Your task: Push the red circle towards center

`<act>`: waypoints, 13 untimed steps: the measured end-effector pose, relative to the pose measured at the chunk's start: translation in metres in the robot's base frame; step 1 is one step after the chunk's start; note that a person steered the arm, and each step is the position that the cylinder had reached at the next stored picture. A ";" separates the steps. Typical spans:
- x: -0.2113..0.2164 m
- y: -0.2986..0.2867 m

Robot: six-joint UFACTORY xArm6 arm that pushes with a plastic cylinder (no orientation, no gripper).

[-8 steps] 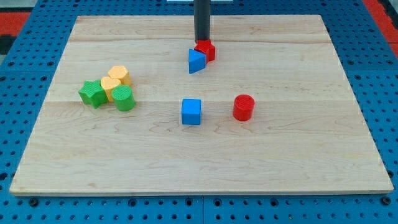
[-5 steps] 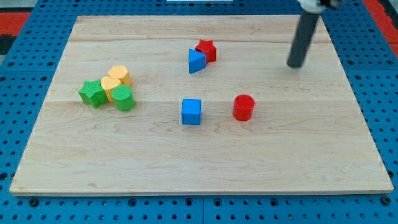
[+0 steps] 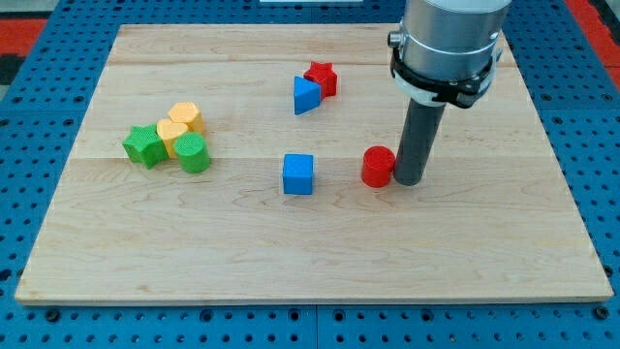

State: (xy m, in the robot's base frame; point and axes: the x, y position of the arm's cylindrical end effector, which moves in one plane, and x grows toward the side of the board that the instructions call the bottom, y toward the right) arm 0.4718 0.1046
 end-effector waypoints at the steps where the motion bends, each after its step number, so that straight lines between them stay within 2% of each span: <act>1: 0.003 -0.010; 4: 0.009 -0.094; 5: -0.003 -0.103; 8: -0.054 -0.103; 13: -0.085 -0.084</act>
State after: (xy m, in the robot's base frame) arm 0.3865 0.0209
